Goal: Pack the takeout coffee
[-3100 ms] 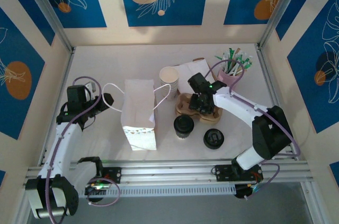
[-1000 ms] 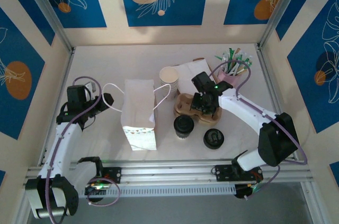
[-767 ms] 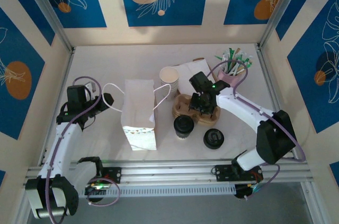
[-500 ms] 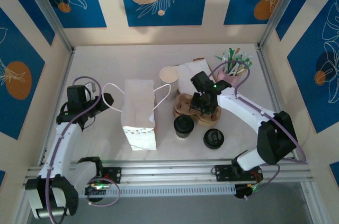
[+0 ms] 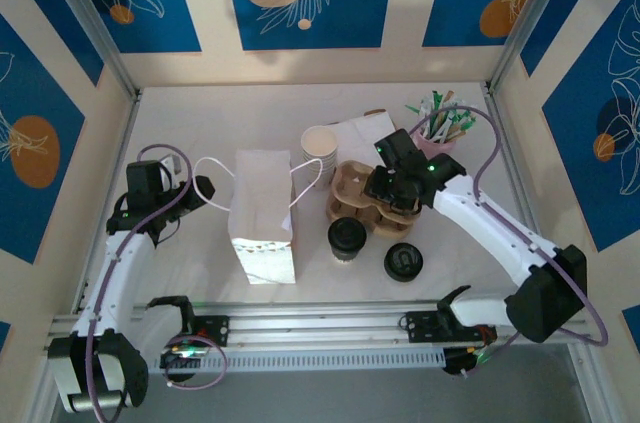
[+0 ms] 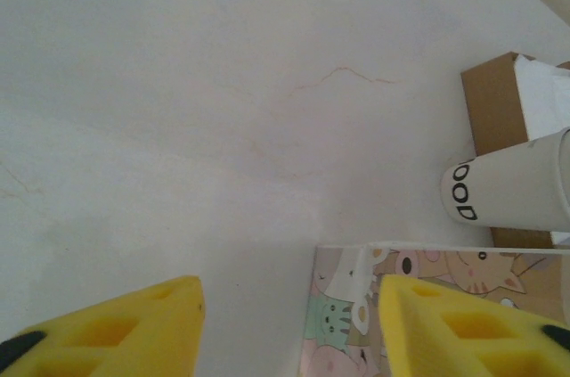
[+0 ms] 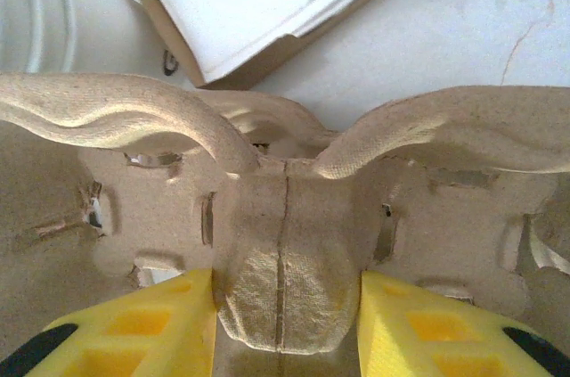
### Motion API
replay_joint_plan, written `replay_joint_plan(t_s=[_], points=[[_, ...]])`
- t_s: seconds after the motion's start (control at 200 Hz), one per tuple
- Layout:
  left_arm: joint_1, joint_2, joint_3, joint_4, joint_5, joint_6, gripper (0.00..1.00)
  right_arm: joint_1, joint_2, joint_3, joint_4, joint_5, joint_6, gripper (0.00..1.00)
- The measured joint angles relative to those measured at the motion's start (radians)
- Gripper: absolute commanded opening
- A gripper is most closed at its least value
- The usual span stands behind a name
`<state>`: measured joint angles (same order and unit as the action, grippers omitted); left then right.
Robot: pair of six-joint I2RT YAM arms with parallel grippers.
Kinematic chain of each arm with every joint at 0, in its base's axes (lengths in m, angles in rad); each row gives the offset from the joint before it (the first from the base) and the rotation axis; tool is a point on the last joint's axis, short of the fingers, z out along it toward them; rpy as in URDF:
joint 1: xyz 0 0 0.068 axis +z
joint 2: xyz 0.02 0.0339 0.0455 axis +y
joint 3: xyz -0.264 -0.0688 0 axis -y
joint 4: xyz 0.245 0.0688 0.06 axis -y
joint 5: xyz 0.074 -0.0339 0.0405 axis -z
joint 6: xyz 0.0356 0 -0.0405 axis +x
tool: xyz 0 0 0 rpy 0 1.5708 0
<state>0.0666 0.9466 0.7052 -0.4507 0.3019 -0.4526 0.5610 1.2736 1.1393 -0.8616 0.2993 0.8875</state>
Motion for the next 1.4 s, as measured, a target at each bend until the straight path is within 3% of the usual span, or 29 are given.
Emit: replay_joint_plan(t_s=[0.26,0.47,0.855,1.151,1.246,1.401], points=[[-0.002,-0.008,0.125,-0.076,-0.055,0.053,0.76,0.009,-0.107,0.09,-0.03,0.013,-0.082,0.42],[-0.003,-0.064,0.237,-0.219,-0.093,0.077,0.84,0.012,-0.157,0.183,-0.012,0.014,-0.237,0.42],[-0.004,-0.159,0.52,-0.577,-0.09,0.096,0.9,0.015,-0.112,0.332,0.037,0.006,-0.41,0.42],[-0.023,-0.232,0.579,-0.735,-0.224,0.057,0.95,0.016,-0.039,0.373,0.046,-0.022,-0.44,0.42],[-0.023,-0.243,0.602,-0.74,-0.204,0.018,0.91,0.016,-0.025,0.38,0.048,-0.033,-0.443,0.42],[-0.024,-0.261,0.612,-0.715,-0.041,-0.057,0.84,0.016,-0.019,0.38,0.047,-0.042,-0.443,0.42]])
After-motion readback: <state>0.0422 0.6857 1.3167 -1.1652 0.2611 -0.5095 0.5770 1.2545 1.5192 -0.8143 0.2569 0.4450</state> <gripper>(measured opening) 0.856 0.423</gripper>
